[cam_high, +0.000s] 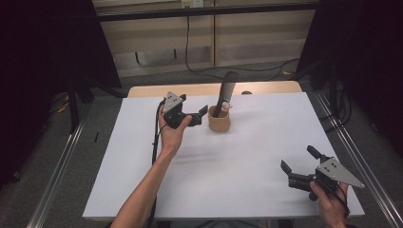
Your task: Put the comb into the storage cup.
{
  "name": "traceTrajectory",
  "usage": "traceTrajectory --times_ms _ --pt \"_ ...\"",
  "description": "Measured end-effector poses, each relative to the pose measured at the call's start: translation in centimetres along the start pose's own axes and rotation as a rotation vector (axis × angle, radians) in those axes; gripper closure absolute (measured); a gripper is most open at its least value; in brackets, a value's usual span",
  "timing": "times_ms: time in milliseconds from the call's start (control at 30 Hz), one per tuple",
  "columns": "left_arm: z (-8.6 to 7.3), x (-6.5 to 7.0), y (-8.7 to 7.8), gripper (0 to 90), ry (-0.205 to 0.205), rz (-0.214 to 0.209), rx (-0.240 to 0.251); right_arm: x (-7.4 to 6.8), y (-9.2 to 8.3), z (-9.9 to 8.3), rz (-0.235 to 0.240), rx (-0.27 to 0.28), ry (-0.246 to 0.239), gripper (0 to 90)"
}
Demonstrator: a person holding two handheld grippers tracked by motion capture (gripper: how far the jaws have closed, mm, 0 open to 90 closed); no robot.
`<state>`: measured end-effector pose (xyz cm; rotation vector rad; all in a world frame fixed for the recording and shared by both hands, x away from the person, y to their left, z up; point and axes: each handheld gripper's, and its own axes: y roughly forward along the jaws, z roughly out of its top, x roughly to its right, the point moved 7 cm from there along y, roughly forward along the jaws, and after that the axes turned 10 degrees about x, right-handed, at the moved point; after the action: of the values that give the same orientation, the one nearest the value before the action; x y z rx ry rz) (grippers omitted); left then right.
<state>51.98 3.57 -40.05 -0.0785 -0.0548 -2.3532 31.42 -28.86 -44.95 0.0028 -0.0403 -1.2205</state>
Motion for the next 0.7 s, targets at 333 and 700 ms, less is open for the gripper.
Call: traceTrajectory --times_ms 333,700 --pt "0.1 0.1 -1.4 1.4 -0.012 0.002 0.004 0.0 0.4 0.0 -0.004 -0.002 -0.007 0.0" --pt "0.8 0.6 -3.0 4.0 0.033 -0.003 0.019 0.2 0.4 0.0 -0.012 -0.001 -0.001 0.0"
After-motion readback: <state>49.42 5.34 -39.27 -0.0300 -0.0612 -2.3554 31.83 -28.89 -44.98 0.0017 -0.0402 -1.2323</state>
